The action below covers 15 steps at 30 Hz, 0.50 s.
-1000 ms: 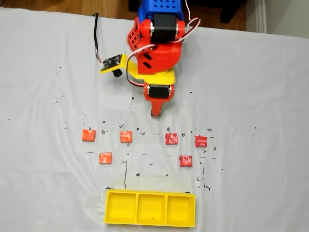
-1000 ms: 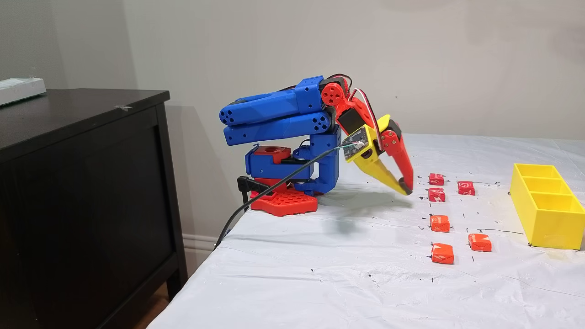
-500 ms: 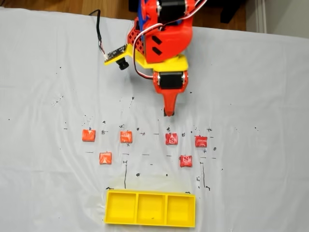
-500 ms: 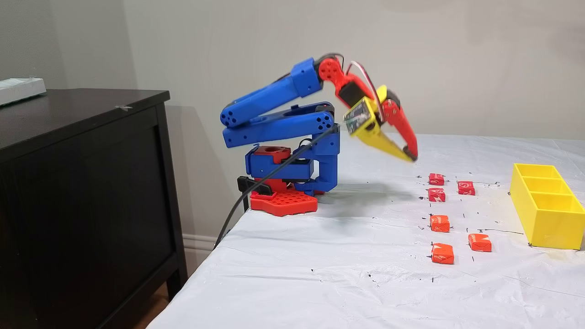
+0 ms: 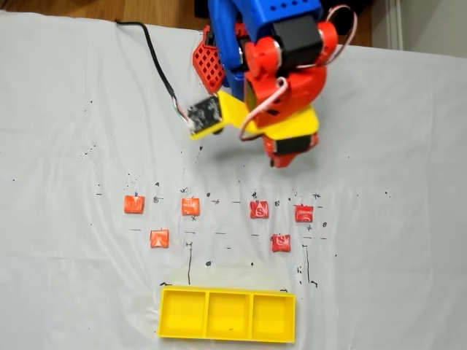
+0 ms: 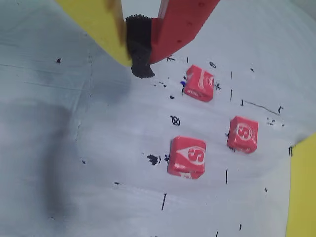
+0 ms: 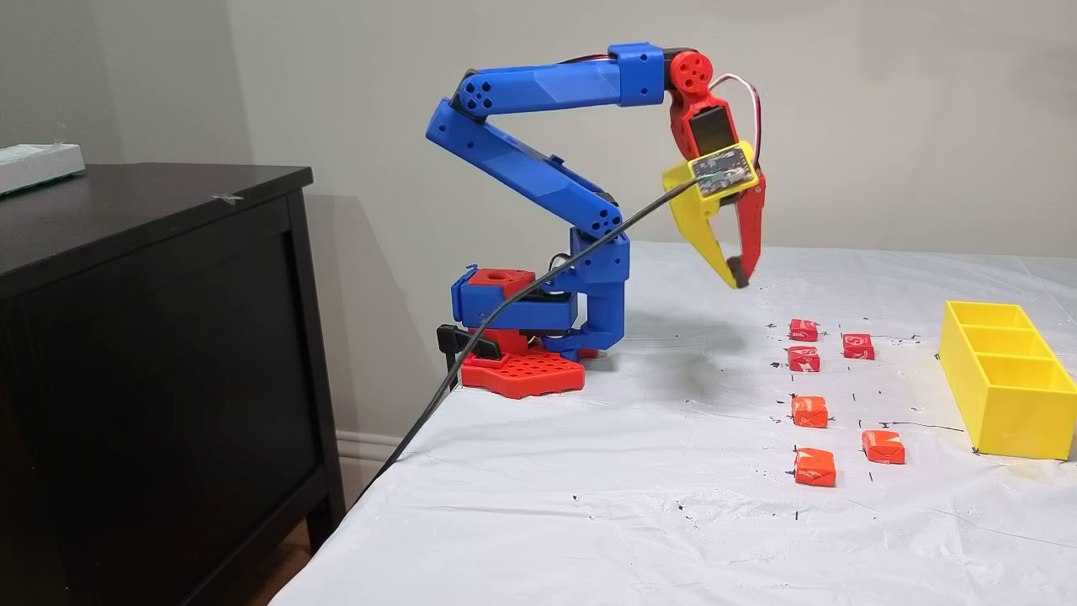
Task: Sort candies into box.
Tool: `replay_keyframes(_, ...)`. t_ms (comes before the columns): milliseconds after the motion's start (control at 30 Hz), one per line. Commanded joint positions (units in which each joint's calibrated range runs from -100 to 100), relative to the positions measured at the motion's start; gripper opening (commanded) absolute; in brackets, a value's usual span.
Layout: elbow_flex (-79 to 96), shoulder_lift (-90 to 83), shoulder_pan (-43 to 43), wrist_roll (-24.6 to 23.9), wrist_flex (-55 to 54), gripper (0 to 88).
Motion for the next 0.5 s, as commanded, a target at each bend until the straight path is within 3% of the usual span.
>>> replay_keyframes(0, -12.68, 8.17, -1.67, -1.51, 2.32, 0.0)
replay_keyframes(333, -23.69, 22.51, -5.56, -2.83, 4.61, 0.1)
replay_keyframes(467, -19.78, 23.1, -5.65, -4.2, -0.88, 0.1)
